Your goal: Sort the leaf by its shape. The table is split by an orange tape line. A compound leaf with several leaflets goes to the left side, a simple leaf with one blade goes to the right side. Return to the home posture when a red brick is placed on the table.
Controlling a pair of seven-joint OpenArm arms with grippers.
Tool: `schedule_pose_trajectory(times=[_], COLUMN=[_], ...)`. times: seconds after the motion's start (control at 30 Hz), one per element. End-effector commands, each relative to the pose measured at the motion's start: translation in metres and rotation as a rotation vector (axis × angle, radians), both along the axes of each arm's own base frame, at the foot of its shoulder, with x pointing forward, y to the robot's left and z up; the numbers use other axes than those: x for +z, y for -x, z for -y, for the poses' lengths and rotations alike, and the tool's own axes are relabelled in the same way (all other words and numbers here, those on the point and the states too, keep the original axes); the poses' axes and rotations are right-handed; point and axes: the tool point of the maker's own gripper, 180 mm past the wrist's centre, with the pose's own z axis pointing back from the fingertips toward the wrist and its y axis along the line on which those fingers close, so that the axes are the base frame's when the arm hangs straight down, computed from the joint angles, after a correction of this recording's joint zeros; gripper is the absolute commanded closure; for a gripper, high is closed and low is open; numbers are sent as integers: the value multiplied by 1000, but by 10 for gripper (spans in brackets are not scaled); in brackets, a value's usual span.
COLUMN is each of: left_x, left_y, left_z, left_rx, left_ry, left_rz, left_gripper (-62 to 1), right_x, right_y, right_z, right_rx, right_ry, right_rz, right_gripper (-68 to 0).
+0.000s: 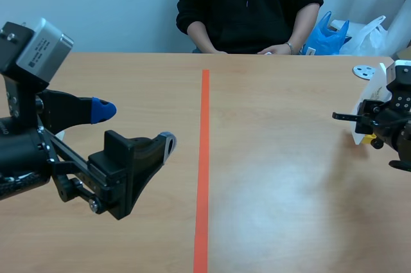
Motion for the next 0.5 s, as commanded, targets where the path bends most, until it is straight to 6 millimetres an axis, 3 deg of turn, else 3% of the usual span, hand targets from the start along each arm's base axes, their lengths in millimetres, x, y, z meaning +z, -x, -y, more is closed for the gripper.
schedule_pose_trajectory(times=[0.0, 0.2, 0.47], left_x=[6, 5, 3], left_y=[-2, -2, -3], left_z=[1, 0, -1], left_rx=[-2, -2, 0], left_ry=[14, 10, -9], left_rz=[21, 21, 22], left_gripper=[-623, -623, -623], right_x=[27, 27, 39], right_y=[-12, -12, -16], right_z=[12, 12, 10], right_rx=[-11, -11, -3], right_ry=[27, 26, 29], right_rz=[67, 64, 129], right_gripper=[-62, -198, -498])
